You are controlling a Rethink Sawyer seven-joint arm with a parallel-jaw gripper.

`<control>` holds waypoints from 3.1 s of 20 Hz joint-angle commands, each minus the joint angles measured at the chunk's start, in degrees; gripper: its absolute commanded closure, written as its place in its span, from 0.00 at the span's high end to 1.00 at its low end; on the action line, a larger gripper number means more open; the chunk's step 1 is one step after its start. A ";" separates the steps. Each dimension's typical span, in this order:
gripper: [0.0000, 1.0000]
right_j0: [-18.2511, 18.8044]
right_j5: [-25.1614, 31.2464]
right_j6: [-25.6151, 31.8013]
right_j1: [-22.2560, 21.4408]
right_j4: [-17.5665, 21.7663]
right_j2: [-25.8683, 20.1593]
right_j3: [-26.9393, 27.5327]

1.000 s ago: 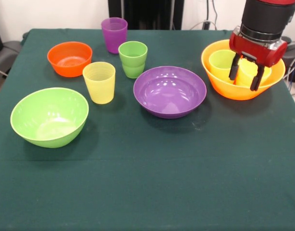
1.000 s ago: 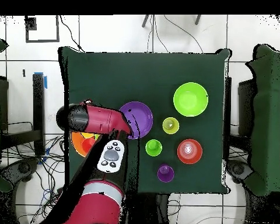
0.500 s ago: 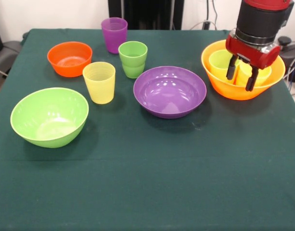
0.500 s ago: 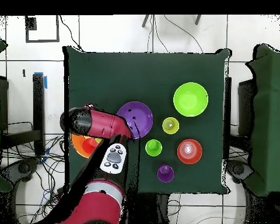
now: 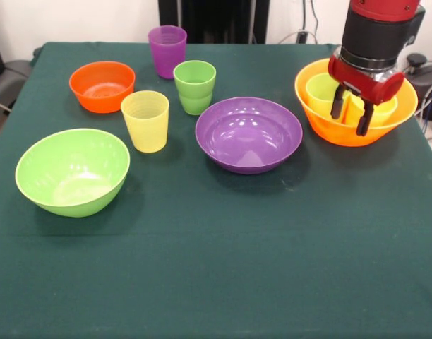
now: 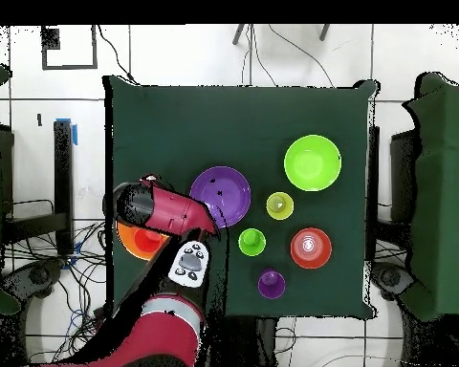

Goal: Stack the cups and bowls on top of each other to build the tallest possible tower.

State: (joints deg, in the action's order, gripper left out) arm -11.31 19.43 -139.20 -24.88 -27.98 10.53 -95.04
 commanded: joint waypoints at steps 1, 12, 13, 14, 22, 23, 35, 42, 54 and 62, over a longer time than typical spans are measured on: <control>1.00 -0.60 -3.60 -13.18 4.05 -4.34 -7.36 -4.20; 1.00 -0.49 -5.99 -11.49 5.66 -6.77 -8.18 -4.13; 1.00 -0.52 -6.06 -11.31 5.79 -6.88 -8.09 -4.03; 1.00 -0.49 -6.10 -11.12 5.76 -6.98 -8.04 -4.07; 1.00 0.45 -3.34 -8.20 6.37 -5.57 -5.77 -1.72; 1.00 0.66 -3.07 -7.71 6.58 -5.24 -5.42 -1.27; 1.00 1.41 2.78 -4.08 8.57 -2.35 -0.68 5.81; 1.00 1.00 6.85 -4.63 13.54 -2.30 2.10 14.85; 1.00 2.14 9.34 -3.14 15.92 -1.19 3.27 20.24; 1.00 -2.78 11.55 -8.42 9.63 -3.03 4.76 13.14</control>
State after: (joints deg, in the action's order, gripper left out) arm -11.66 30.59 -139.20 -13.22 -33.30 17.45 -80.00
